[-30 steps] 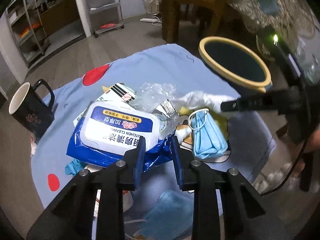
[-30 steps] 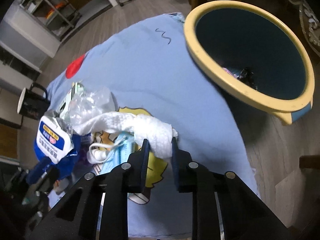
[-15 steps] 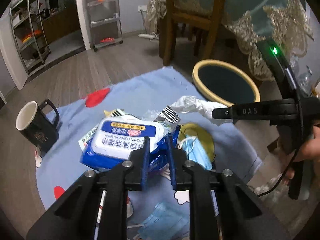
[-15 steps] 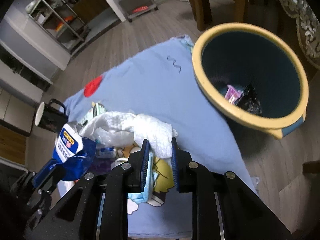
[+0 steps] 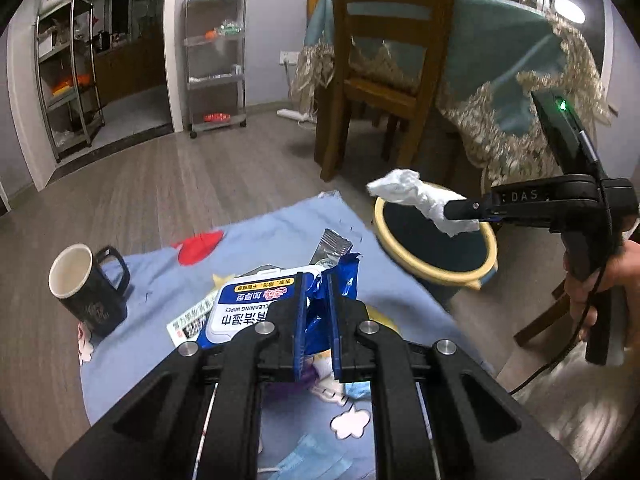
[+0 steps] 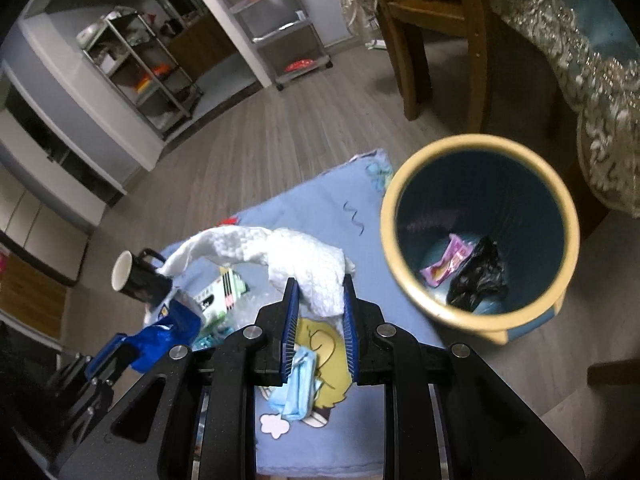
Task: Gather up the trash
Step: 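Carry tissue and wipe pack over the bin and release both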
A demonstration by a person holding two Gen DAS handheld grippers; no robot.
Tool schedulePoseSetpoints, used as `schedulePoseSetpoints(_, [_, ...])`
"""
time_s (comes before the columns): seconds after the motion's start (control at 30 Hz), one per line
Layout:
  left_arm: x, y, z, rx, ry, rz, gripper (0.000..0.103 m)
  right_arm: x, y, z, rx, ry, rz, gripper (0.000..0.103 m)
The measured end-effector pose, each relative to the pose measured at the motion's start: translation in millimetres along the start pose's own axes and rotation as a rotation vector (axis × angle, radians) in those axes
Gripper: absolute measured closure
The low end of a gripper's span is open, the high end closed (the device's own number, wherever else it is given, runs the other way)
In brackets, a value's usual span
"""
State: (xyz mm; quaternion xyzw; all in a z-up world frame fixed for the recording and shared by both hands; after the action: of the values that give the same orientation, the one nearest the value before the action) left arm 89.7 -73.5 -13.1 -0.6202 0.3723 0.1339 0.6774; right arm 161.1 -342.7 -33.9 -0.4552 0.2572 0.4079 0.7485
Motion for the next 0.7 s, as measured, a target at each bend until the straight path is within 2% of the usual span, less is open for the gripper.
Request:
schedulePoseSetpoints(0.17, [-5,-18,-11,0.031,0.009,-0.035,0.094,-16,-19,-30,-0.042,0.087,-0.023,0.081])
schedulePoseSetpoints(0.4, [11,-51,-45,0.102,0.051,-0.044,0.094,-6,-24,-111,0.175,0.128,-0.035,0.081])
schedulePoseSetpoints(0.7, [66,-84,-119,0.227,0.130,-0.004,0.094,2,-20,-180,0.370,0.197,-0.032,0.081])
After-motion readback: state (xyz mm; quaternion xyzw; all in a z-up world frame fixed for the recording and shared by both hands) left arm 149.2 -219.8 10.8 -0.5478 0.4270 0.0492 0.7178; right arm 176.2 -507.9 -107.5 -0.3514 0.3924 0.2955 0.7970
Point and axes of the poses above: each gripper's, at about its wrist camera, not at the fingertips, and x roughly the way its jaws point, z to its left, y to its underside, the point moved 1 cm from there along x, roughly the way its jaws point, and after that the axes turned 3 degrees about -y, right-handed, at the moved point
